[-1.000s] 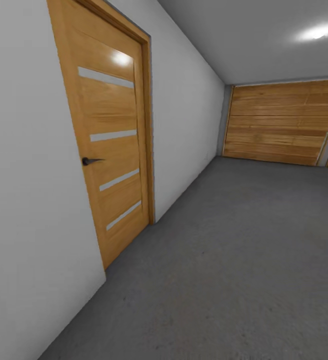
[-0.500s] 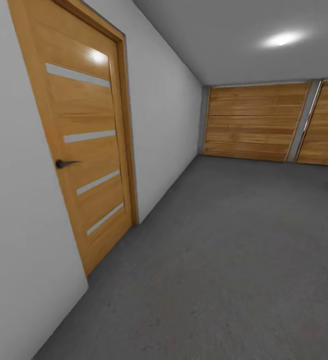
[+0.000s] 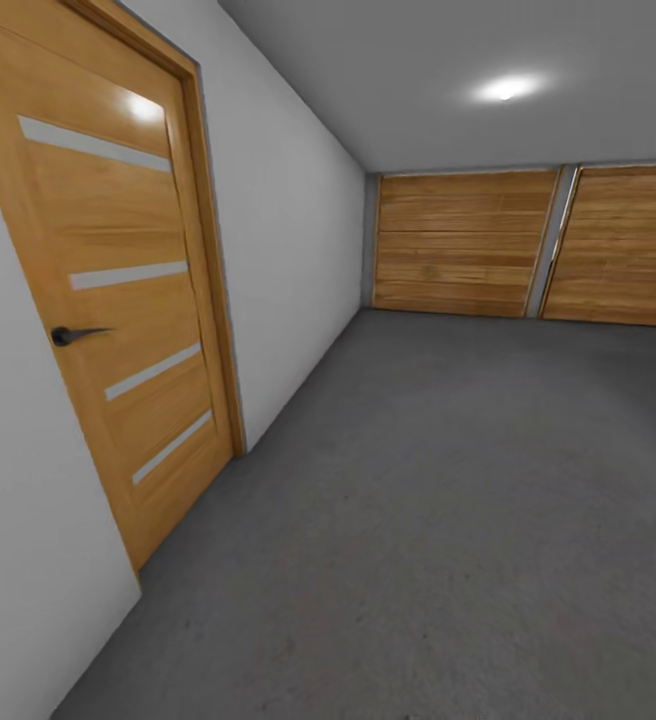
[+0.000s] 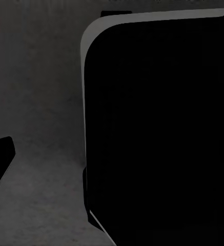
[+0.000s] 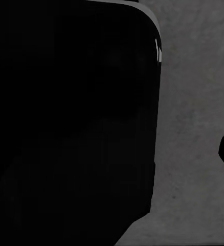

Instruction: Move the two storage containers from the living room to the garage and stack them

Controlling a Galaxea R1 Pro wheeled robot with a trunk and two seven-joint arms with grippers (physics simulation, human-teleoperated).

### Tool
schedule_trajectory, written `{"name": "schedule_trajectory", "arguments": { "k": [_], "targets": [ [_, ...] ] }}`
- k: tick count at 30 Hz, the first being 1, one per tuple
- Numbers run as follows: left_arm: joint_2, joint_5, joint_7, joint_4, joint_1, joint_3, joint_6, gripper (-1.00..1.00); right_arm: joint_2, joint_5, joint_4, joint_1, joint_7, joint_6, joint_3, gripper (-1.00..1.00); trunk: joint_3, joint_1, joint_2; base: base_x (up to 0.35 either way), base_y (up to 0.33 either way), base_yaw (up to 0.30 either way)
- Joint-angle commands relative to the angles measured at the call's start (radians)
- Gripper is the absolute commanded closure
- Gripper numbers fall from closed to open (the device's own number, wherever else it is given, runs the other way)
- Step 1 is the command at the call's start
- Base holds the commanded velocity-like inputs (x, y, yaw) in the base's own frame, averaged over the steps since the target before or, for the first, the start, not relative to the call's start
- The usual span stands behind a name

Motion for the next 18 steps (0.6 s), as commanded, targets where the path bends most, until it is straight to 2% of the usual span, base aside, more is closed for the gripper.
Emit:
{"name": "schedule_trajectory", "arguments": {
  "k": [1, 10, 18],
  "targets": [
    [0.000, 0.001, 0.000, 0.000, 0.000, 0.000, -0.001, -1.00, 0.000, 0.000, 0.000, 0.000, 0.000, -0.003, 0.000, -1.00, -0.001, 0.000, 0.000, 0.000, 0.000, -0.231],
    [0.000, 0.001, 0.000, 0.000, 0.000, 0.000, -0.001, -1.00, 0.000, 0.000, 0.000, 0.000, 0.000, -0.003, 0.000, -1.00, -0.001, 0.000, 0.000, 0.000, 0.000, -0.222],
    [0.000, 0.001, 0.000, 0.000, 0.000, 0.000, -0.001, -1.00, 0.001, 0.003, 0.000, 0.000, 0.000, -0.005, 0.001, -1.00, -0.001, 0.000, 0.000, 0.000, 0.000, -0.034]
  ]
}}
